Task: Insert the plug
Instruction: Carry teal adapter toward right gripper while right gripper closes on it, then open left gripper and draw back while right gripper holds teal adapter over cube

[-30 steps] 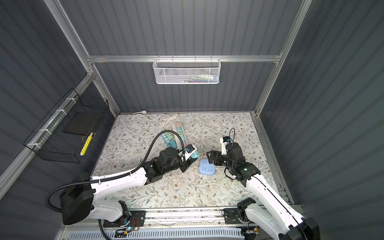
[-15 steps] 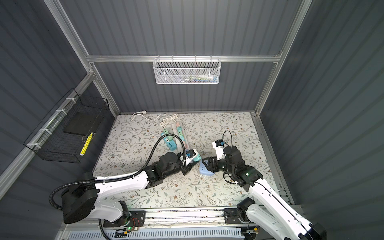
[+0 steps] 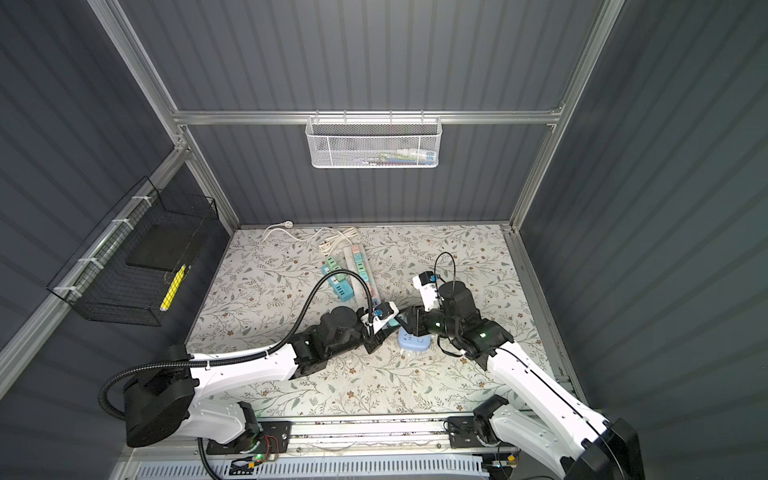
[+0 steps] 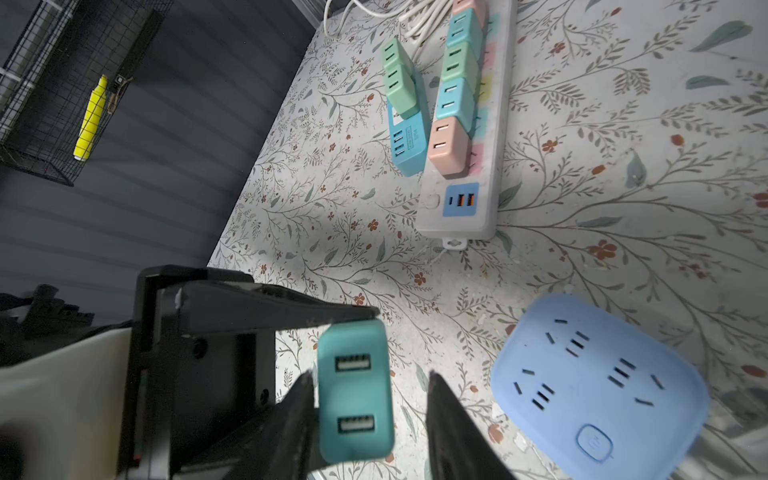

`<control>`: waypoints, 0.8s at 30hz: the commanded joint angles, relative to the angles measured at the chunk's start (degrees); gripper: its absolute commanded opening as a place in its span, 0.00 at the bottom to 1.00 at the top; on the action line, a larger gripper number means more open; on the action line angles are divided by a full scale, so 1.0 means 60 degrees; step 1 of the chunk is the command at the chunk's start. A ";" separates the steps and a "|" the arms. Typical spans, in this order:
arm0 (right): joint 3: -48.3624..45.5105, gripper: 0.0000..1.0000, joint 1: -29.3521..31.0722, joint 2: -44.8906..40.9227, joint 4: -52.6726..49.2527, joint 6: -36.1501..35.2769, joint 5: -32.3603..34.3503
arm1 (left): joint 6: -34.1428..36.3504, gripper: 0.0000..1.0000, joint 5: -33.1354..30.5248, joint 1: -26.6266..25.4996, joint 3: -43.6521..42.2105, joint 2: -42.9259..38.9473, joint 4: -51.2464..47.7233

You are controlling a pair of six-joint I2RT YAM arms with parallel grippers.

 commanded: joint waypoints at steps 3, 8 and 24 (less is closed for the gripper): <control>0.0230 0.38 0.0112 0.0302 0.0437 0.0286 -0.0463 | 0.0276 0.14 -0.0038 -0.0041 0.0086 -0.0062 0.0120; 0.0171 0.35 0.0221 0.0449 0.0238 0.0268 -0.0477 | 0.0313 0.14 -0.0122 -0.0045 0.0044 -0.0040 0.0150; 0.0393 0.23 0.0289 0.0247 -0.0091 0.0070 0.0288 | -0.0191 0.58 -0.1615 -0.0046 -0.0192 -0.0505 0.0066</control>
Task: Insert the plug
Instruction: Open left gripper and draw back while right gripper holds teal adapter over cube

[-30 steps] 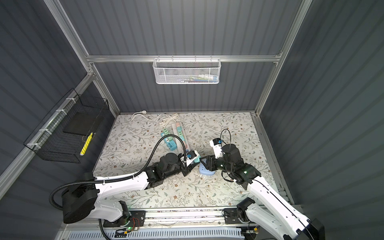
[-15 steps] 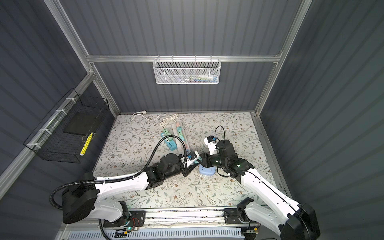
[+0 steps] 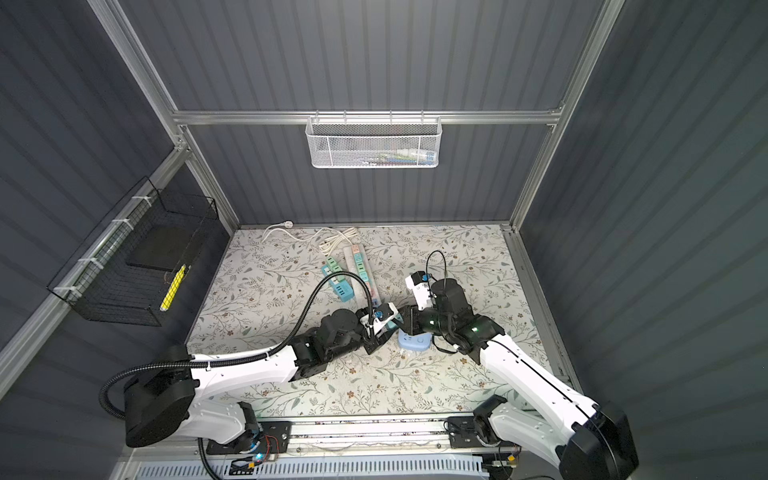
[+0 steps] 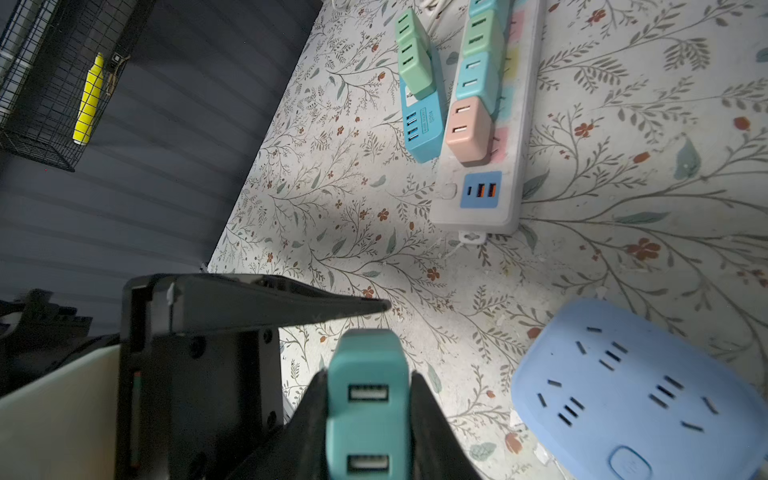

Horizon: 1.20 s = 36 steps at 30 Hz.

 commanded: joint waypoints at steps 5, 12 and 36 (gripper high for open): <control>0.0399 0.24 0.0060 -0.0616 -0.1049 -0.0337 0.2681 | -0.1308 0.65 -0.2115 -0.0030 -0.0372 -0.1648 -0.0908; -0.0365 0.22 0.0284 -0.0396 -0.1115 0.0044 0.5871 | -0.4678 0.71 -0.5752 -0.0016 -0.1506 -0.2062 -0.1458; -0.0908 0.19 0.0991 0.1712 -0.0390 0.1781 0.7354 | -0.8333 0.97 -0.7261 -0.0001 -0.1164 -0.1476 -0.4067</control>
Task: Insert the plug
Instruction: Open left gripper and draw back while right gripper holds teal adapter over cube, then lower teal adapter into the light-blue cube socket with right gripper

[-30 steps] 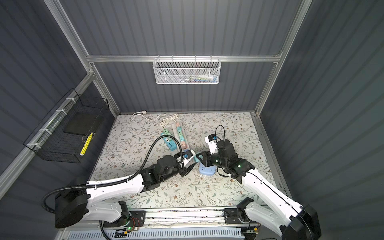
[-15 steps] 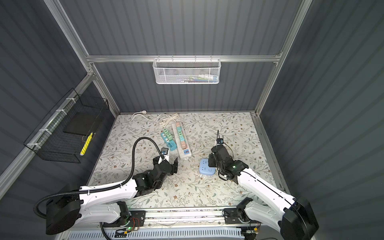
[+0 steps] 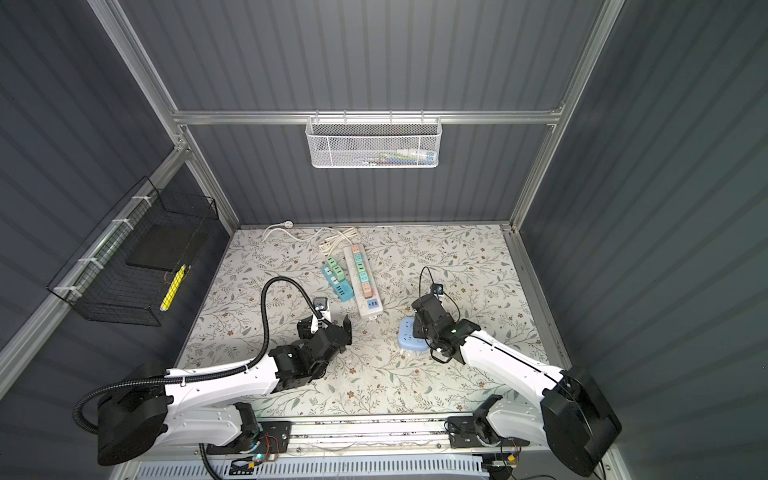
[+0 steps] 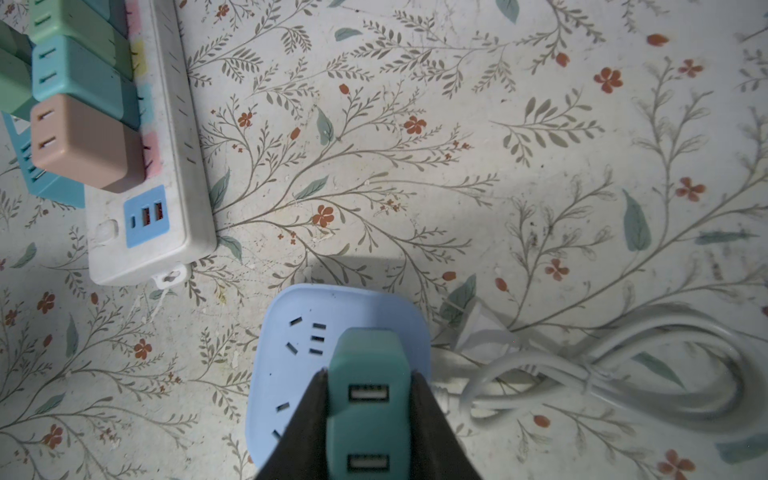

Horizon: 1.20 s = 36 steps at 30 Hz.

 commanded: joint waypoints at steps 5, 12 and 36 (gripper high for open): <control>-0.0101 0.18 0.0099 0.0314 0.0267 0.0392 0.0376 | -0.0370 0.98 -0.0201 0.0046 0.0098 -0.0120 -0.0260; 0.0045 0.17 0.0225 0.0327 -0.0017 0.0591 0.0820 | -0.0357 0.98 -0.0236 0.0041 0.0090 -0.0111 -0.0286; 0.0733 0.18 0.1178 0.2983 -0.1402 0.1337 0.0978 | 0.0159 1.00 -0.0370 0.0149 -0.0017 -0.0568 -0.0243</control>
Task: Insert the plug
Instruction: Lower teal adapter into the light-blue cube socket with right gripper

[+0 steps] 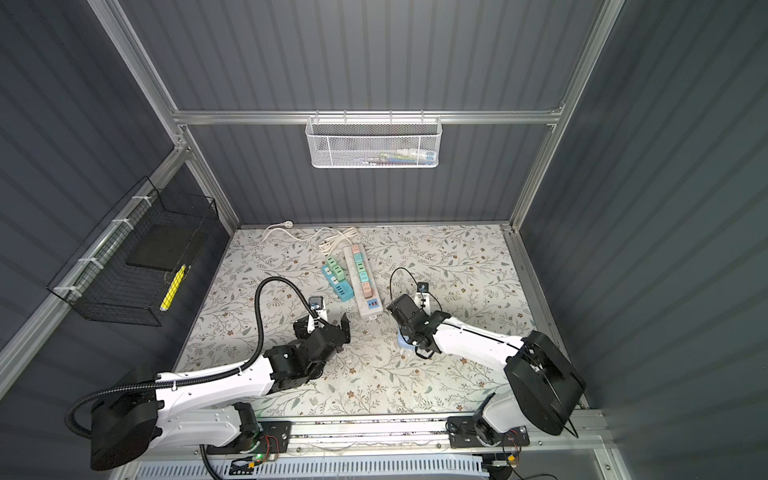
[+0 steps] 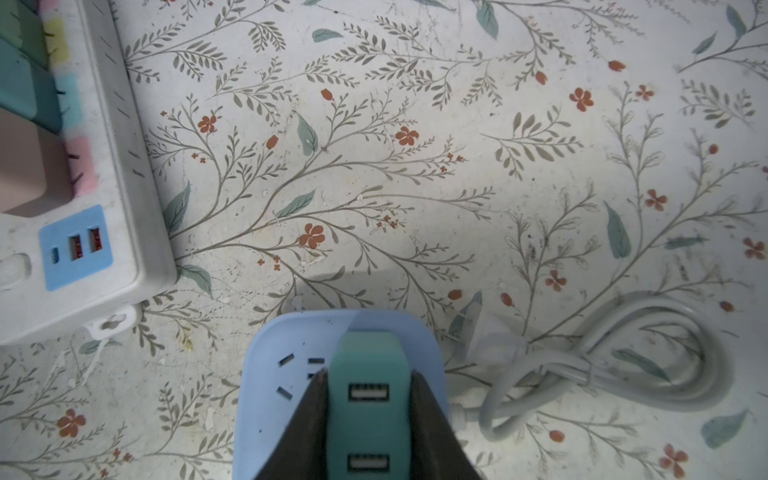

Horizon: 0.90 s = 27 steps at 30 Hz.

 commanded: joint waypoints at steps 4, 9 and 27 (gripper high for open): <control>-0.0658 0.20 0.0041 0.0934 -0.0865 0.0392 -0.1257 | 0.0274 1.00 -0.0192 0.0094 0.0035 -0.0131 -0.0095; -0.0381 0.24 0.0056 0.0408 -0.1045 0.0017 -0.1141 | 0.0288 1.00 -0.0195 0.0111 0.0054 -0.0216 -0.0232; 0.0870 0.55 -0.0520 -0.1376 -0.1883 -0.1044 -0.1027 | 0.0917 1.00 -0.0227 0.0257 0.0249 -0.1509 -0.0954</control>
